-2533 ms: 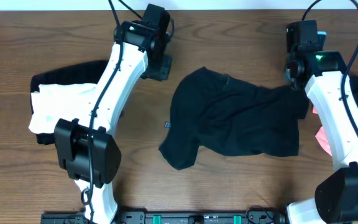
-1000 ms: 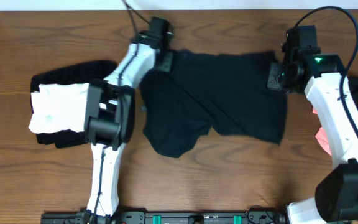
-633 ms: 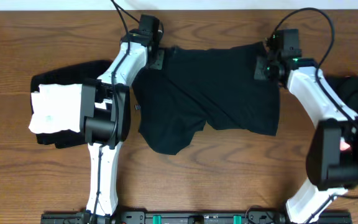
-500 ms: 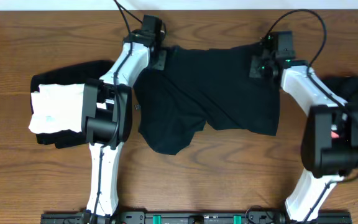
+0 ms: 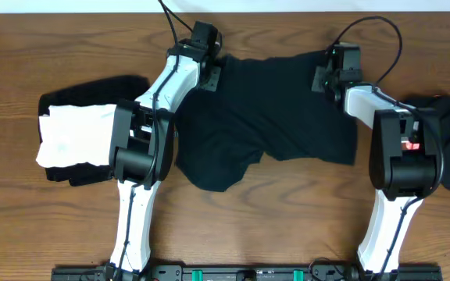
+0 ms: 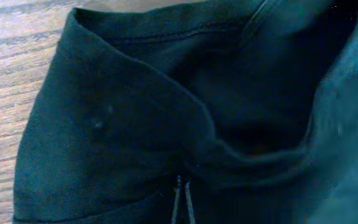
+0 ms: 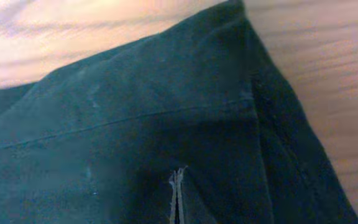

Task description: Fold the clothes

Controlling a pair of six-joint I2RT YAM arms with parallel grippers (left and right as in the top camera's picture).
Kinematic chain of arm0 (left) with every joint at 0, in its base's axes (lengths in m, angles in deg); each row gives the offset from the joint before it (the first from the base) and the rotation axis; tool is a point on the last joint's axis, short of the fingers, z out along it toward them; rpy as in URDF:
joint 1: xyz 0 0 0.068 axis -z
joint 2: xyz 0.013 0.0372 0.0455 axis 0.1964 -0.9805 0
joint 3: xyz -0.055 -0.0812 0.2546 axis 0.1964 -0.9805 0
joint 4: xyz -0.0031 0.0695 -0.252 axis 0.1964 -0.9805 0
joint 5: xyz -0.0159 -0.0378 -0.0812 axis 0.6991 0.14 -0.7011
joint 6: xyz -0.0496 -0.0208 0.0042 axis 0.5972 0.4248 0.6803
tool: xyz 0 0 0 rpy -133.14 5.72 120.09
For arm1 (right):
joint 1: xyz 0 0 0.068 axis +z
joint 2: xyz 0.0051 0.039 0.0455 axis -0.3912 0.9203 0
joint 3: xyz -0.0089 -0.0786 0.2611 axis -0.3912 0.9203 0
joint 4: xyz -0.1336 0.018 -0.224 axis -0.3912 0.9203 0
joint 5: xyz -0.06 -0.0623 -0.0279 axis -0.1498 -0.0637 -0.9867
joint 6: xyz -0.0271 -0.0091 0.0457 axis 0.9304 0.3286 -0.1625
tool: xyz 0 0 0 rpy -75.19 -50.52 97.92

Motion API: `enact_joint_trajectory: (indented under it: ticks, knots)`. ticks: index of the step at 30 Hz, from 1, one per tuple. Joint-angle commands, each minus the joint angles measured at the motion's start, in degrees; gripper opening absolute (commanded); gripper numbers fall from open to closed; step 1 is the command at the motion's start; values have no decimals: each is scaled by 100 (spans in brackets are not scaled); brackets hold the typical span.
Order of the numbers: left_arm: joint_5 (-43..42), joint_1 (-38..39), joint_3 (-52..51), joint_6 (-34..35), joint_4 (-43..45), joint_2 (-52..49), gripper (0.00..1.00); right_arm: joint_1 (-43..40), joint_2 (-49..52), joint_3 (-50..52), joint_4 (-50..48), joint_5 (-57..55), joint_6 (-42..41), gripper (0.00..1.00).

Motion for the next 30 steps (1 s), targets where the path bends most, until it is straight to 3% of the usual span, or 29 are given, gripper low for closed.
enact_joint_trajectory:
  ticks: [1, 7, 12, 15, 19, 21, 23, 25, 28, 29, 30]
  knots:
    - [-168, 50, -118, -114, -153, -400, 6, -409, 457, 59, 90, -885, 79, 1]
    - [-138, 50, -116, -415, -107, -400, 8, -662, 409, -11, 81, -520, 501, 1]
    - [330, 20, -79, -564, -229, -345, 17, -660, -107, -74, 151, -111, 584, 1]
    - [343, 11, -9, -557, -527, -92, 35, -660, -619, -74, 326, 286, 584, 2]
    - [343, 20, -7, -271, -793, 619, 48, -660, -1453, -74, 774, 409, 581, 12]
    - [343, 17, -7, -48, -929, 1045, 66, -660, -1934, -74, 1163, 409, 581, 31]
    - [343, 17, -7, 114, -1075, 1456, 76, -660, -2317, -74, 1563, 415, 570, 46]
    - [332, 17, -7, 356, -1325, 1856, 80, -649, -2697, -74, 2142, 417, 468, 50]
    - [4, 20, -7, 621, -1917, 2277, 77, -634, -3110, -74, 3056, 476, 450, 49]
    - [-177, 20, -7, 737, -2162, 2367, 69, -634, -3217, -72, 3386, 538, 435, 46]
    - [-409, 20, -7, 863, -2459, 2441, 47, -634, -3300, -74, 3711, 581, 339, 44]
